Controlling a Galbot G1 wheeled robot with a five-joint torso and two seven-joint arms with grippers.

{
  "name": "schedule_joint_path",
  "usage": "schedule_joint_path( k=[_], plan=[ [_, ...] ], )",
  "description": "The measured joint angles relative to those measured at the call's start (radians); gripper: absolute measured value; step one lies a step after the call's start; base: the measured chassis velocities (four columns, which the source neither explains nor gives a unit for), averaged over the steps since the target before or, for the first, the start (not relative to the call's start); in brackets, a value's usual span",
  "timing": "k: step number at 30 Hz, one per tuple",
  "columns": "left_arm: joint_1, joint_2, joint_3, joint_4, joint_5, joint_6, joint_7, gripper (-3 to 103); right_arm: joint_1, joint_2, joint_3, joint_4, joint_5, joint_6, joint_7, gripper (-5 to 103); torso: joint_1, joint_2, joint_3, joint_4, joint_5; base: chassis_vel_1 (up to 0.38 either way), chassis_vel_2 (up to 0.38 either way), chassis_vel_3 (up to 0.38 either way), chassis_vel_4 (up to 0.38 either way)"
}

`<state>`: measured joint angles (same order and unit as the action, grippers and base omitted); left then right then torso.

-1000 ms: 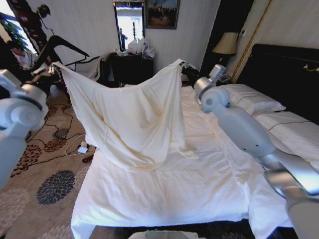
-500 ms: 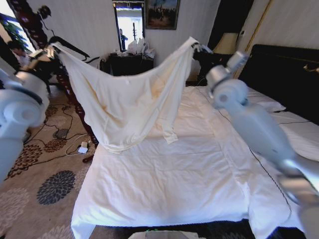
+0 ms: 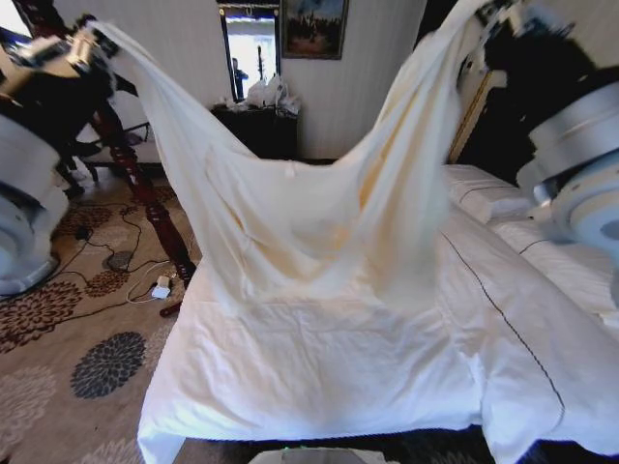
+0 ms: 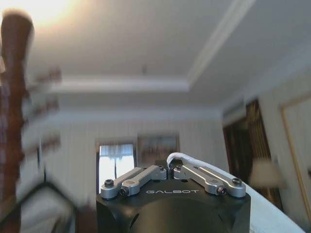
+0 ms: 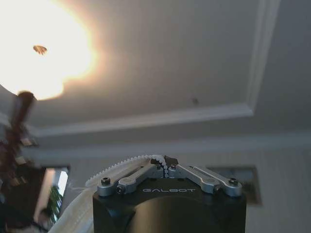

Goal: Pick up the clothes from the bed and hang them on the clothes hanger.

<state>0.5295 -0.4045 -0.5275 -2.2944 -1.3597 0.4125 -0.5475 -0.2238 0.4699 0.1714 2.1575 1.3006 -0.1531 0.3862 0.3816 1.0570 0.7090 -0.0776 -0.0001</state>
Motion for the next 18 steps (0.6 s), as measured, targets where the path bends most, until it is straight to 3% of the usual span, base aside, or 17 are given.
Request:
schedule_joint_path(
  k=[1,3,5,6,9,11,13,14,18],
  plan=[
    [0.000,0.000,0.000,0.000,0.000,0.000,0.000,2,0.000,0.000,0.000,0.000,0.000,0.000,0.000,0,0.000,0.000,0.000,0.0000,0.0000,0.000,0.000,0.000,0.000],
    [0.039,-0.099,0.105,0.016,0.028,0.084,-0.055,2,-0.082,0.060,-0.089,-0.074,-0.087,-0.014,0.002,0,0.000,0.000,0.000,0.0005,0.0003,0.000,0.000,0.000,0.000],
    [0.045,-0.163,0.181,0.051,0.054,0.108,-0.085,2,-0.128,0.091,-0.128,-0.109,-0.129,-0.021,0.010,0,0.001,-0.001,0.000,0.0003,0.0005,0.000,0.000,0.000,0.000],
    [0.045,-0.163,0.181,0.051,0.054,0.108,-0.085,2,-0.128,0.091,-0.128,-0.109,-0.129,-0.021,0.010,0,0.001,-0.001,0.000,0.0003,0.0005,0.000,0.000,0.000,0.000],
    [0.052,-0.345,0.345,0.199,0.137,0.131,-0.142,2,-0.210,0.181,-0.228,-0.206,-0.214,-0.046,0.041,0,0.001,-0.001,0.001,-0.0007,0.0005,0.000,0.000,0.000,0.000],
    [0.052,-0.359,0.354,0.211,0.141,0.132,-0.149,2,-0.214,0.188,-0.237,-0.215,-0.222,-0.048,0.042,0,0.001,-0.001,0.001,-0.0006,0.0004,0.000,0.000,0.000,0.000],
    [0.052,-0.487,0.411,0.316,0.202,0.156,-0.195,2,-0.230,0.242,-0.316,-0.299,-0.283,-0.091,0.063,0,0.001,-0.001,0.001,0.0000,0.0000,0.000,0.000,0.000,0.000],
    [0.049,-0.515,0.420,0.345,0.225,0.167,-0.210,2,-0.231,0.254,-0.331,-0.320,-0.295,-0.110,0.073,0,0.001,-0.001,0.001,-0.0002,0.0002,0.000,0.000,0.000,0.000],
    [0.031,-0.565,0.437,0.423,0.280,0.190,-0.254,2,-0.233,0.298,-0.363,-0.390,-0.327,-0.157,0.099,0,0.000,-0.001,0.000,-0.0003,0.0002,0.000,0.000,0.000,0.000]
  ],
)
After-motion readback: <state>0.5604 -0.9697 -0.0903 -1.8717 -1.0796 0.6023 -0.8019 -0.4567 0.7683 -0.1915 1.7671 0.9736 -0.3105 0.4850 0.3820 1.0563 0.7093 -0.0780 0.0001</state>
